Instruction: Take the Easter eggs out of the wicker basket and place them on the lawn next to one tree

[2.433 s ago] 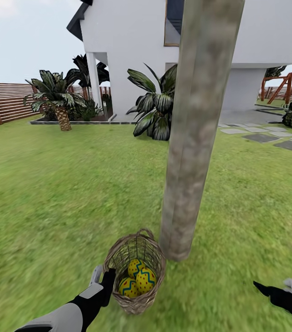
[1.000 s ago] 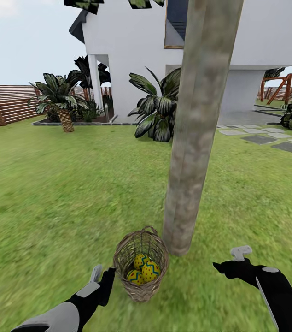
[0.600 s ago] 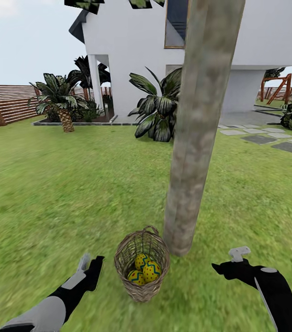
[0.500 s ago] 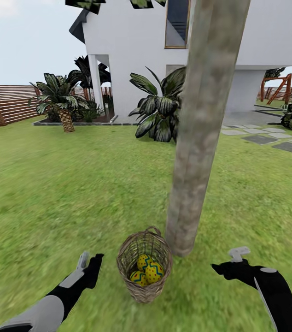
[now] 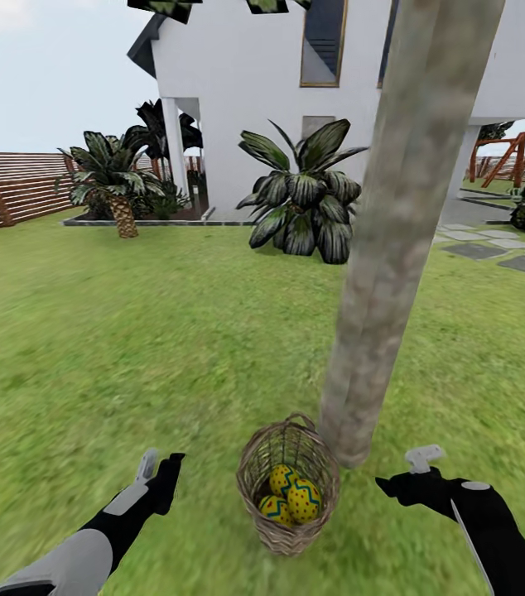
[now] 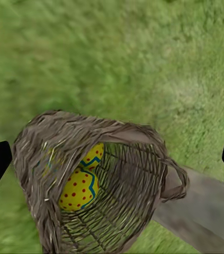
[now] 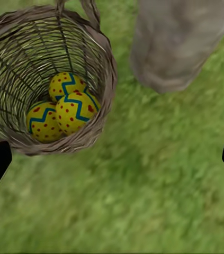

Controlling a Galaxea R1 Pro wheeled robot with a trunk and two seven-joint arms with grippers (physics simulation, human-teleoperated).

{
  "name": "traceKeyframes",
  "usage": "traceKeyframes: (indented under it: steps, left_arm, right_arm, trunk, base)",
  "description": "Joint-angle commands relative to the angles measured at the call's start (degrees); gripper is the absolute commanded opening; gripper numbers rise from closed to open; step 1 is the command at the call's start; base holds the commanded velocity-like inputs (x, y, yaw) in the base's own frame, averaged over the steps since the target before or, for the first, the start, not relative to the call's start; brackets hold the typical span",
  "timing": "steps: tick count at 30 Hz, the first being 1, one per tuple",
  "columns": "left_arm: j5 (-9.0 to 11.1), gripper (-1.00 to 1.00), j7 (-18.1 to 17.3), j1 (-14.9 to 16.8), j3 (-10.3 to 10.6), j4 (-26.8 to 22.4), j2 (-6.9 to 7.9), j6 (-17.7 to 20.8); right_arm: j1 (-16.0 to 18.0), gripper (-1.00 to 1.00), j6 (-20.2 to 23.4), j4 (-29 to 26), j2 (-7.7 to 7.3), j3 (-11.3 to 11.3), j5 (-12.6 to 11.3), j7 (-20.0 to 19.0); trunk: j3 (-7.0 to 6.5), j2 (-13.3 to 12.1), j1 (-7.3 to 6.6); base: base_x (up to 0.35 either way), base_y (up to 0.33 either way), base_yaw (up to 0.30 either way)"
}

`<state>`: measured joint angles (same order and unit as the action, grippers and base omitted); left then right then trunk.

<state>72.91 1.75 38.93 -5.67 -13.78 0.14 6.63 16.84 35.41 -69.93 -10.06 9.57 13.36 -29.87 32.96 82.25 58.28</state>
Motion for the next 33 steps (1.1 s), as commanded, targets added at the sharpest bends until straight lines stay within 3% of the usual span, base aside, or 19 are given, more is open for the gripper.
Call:
traceKeyframes:
  steps: [1, 4, 6, 9, 13, 17, 18, 21, 23, 25, 28, 33]
  left_arm:
    - [0.07, 1.00, 0.18, 0.01, -0.41, -0.12, -0.04, 0.38]
    - [-0.05, 1.00, 0.18, 0.01, -0.23, -0.11, -0.11, 0.34]
    - [-0.34, 1.00, 0.24, 0.01, -0.01, -0.07, -0.19, 0.32]
    - [-0.65, 1.00, 0.27, 0.01, 0.17, 0.56, 0.08, 0.31]
    - [-0.69, 1.00, 0.32, 0.01, 0.22, 0.82, 0.26, 0.23]
    - [-0.67, 1.00, 0.32, 0.01, 0.24, 0.89, 0.07, 0.23]
    - [-0.67, 1.00, 0.31, 0.01, 0.23, 0.90, 0.06, 0.23]
    - [-0.66, 1.00, 0.26, 0.01, 0.28, 0.87, 0.01, 0.23]
    - [-0.66, 1.00, 0.20, 0.01, 0.31, 0.86, -0.09, 0.26]
    - [-0.66, 1.00, 0.19, 0.01, 0.34, 0.90, -0.22, 0.29]
    - [-0.65, 1.00, 0.18, 0.01, 1.54, 0.87, -0.37, 0.72]
    - [-0.65, 1.00, 0.28, -0.04, 2.58, 1.31, -0.20, 1.46]
  right_arm:
    - [0.04, 1.00, 0.28, -0.18, -0.01, 0.10, 0.58, -0.58]
    - [0.04, 1.00, 1.80, -0.33, -0.12, 0.10, 0.50, -1.14]
    - [0.04, 1.00, 2.78, -0.47, -0.24, 0.10, 0.57, -4.31]
    - [0.04, 1.00, 3.29, -0.75, -0.39, -0.06, 0.90, -12.15]
    - [0.10, 1.00, 5.65, -2.94, 0.14, -0.51, 0.97, -14.81]
    - [0.70, 1.00, 15.25, -8.16, 1.22, -7.07, 1.05, -14.74]
    - [0.85, 1.00, 16.89, -8.97, 1.48, -8.13, 1.05, -14.54]
    - [2.38, 1.00, 20.03, -9.95, 4.63, -9.93, 1.33, -11.41]
    - [2.95, 1.00, 20.62, -10.03, 8.21, -10.53, 2.62, -4.69]
    - [3.09, 1.00, 20.68, -9.85, 10.11, -11.62, 3.26, -0.25]
    - [3.17, 1.00, 20.35, -9.28, 11.46, -15.56, 3.62, 3.30]
    - [3.15, 1.00, 20.07, -6.28, 11.65, -18.23, 3.56, 3.85]
  trunk:
    - [0.06, 0.03, 0.01]
    - [0.06, 0.03, 0.01]
    - [0.06, 0.03, 0.01]
    - [0.06, 0.03, 0.01]
    - [0.06, 0.03, 0.01]
    - [0.06, 0.03, 0.01]
    - [0.06, 0.03, 0.01]
    - [0.06, 0.03, 0.01]
    - [0.06, 0.03, 0.01]
    - [0.06, 0.03, 0.01]
    - [0.06, 0.03, 0.01]
    - [0.06, 0.03, 0.01]
  base:
    - [0.085, 0.295, 0.000]
    - [0.040, 0.190, 0.000]
    - [0.010, 0.049, 0.000]
    - [0.003, 0.013, 0.000]
    - [0.000, 0.002, 0.000]
    - [0.000, 0.000, 0.000]
    - [0.000, 0.000, 0.000]
    - [0.095, 0.101, 0.000]
    - [0.190, 0.205, 0.000]
    - [0.222, 0.221, 0.000]
    - [0.249, 0.220, 0.000]
    - [0.249, 0.178, 0.000]
